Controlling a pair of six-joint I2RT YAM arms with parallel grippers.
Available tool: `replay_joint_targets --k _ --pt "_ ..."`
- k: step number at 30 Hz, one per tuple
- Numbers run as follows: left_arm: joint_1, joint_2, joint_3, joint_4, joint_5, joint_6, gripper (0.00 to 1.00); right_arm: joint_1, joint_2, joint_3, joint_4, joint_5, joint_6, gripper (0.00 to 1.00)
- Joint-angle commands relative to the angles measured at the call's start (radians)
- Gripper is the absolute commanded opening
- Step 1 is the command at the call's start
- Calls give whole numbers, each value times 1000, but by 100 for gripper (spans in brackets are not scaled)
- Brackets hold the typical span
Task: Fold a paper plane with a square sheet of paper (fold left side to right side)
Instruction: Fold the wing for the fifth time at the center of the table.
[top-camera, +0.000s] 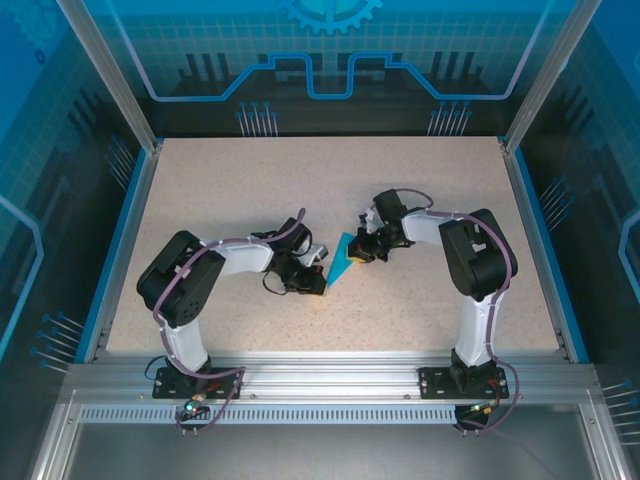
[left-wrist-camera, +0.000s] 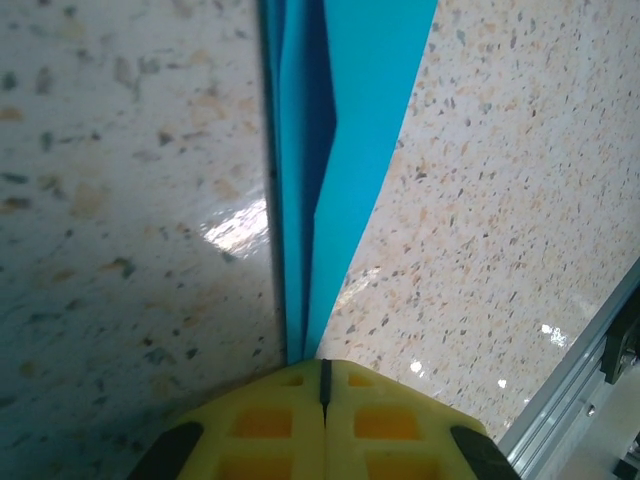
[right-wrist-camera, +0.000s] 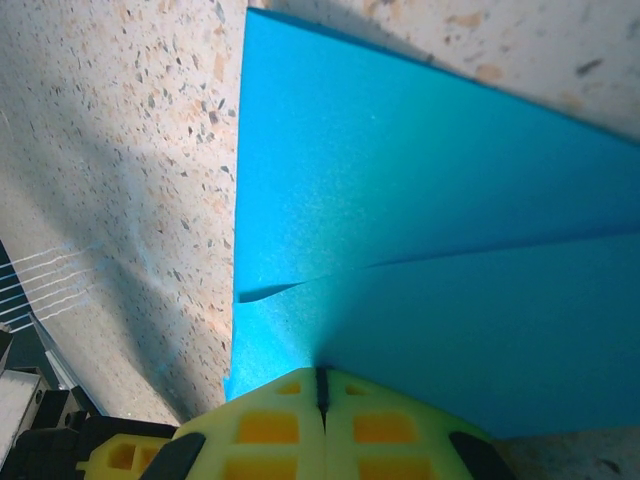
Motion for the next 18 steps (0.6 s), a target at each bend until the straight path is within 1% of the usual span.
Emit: replay_joint_targets --k 1,4,6,9,10,11,13,15,18 --pt "16 -33 -42 -78 13 -4 5 -17 36 -38 -48 94 -14 0" --pt "30 -87 -45 -42 43 -4 7 -18 -21 -8 -29 81 -19 1" --pt "34 -136 -42 -20 45 -1 12 -17 -75 27 -50 109 -33 10" --pt "46 -212 -41 23 18 -8 18 -17 -160 65 -96 174 -52 23" --pt "50 -233 -43 41 4 -14 22 -17 -184 71 -111 195 -54 26" --pt "55 -259 -45 67 -18 -24 26 -16 -211 72 -129 218 -52 30" --pt "62 -305 -54 115 -74 -46 31 -10 -267 62 -160 272 -33 40" --pt "66 -355 -69 163 -168 -75 42 7 -318 40 -189 334 14 51" --pt "73 -413 -93 218 -301 -105 55 46 -353 25 -241 418 90 60"
